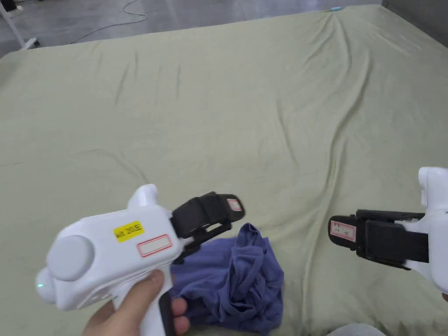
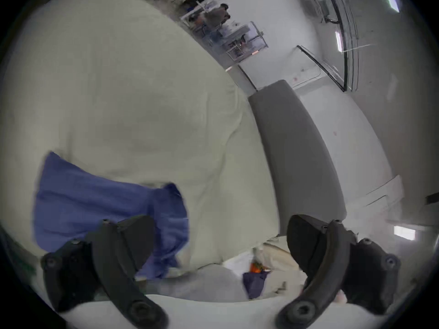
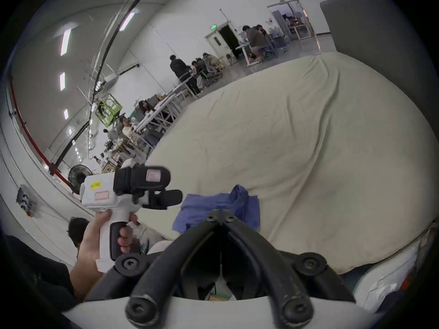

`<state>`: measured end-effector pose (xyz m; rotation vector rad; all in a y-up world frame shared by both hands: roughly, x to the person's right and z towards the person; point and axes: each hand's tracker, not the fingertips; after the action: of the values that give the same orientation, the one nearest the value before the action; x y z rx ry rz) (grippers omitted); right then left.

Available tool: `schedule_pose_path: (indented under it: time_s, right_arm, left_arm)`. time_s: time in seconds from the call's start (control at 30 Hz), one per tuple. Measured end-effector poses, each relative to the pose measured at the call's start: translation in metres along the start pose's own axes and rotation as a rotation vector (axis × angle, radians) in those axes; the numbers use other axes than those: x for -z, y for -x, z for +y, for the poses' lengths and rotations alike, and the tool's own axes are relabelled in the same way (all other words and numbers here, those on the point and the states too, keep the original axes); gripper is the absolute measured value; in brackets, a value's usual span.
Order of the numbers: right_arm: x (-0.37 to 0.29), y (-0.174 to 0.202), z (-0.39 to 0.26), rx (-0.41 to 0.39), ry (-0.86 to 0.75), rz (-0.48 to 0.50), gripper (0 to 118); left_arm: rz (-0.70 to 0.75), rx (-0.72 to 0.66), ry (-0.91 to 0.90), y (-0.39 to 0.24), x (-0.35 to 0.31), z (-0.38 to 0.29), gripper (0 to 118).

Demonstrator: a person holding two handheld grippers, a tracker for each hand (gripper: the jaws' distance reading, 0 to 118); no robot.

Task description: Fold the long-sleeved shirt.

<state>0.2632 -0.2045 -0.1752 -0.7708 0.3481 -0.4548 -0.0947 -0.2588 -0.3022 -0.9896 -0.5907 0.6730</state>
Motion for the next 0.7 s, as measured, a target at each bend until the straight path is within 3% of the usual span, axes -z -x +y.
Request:
schedule_pose_path:
  time_s: [0.03,0.13,0.2,0.3,0.43,0.53,0.6,0.7]
  right_arm:
    - [-0.001,-0.001,0.000,0.008,-0.005,0.001,0]
    - [0.000,-0.004,-0.003,0.025,-0.005,-0.002,0]
    - [0.003,-0.005,-0.006,0.030,0.009,-0.010,0]
    - [0.002,-0.006,-0.010,0.039,0.024,-0.036,0]
    - [-0.007,-0.009,-0.012,0.045,0.025,-0.068,0]
    - [-0.012,-0.012,-0.011,0.045,0.027,-0.109,0]
    - [-0.013,-0.014,-0.010,0.051,0.020,-0.128,0]
    - [-0.013,-0.016,-0.008,0.085,-0.006,-0.133,0]
  left_arm:
    - [0.157,0.063,-0.023,0.004,-0.006,0.000,0]
    - [0.493,0.221,-0.018,0.017,0.020,-0.015,0]
    - [0.388,0.235,0.107,0.027,0.055,-0.029,0]
    - [0.351,0.220,0.260,0.023,0.102,-0.063,0]
    - [0.368,0.411,0.277,-0.011,0.136,-0.108,0]
    - [0.309,0.403,0.332,-0.030,0.146,-0.117,0]
    - [0.192,0.375,0.390,-0.037,0.156,-0.121,0]
    - [0.207,0.397,0.389,-0.047,0.161,-0.121,0]
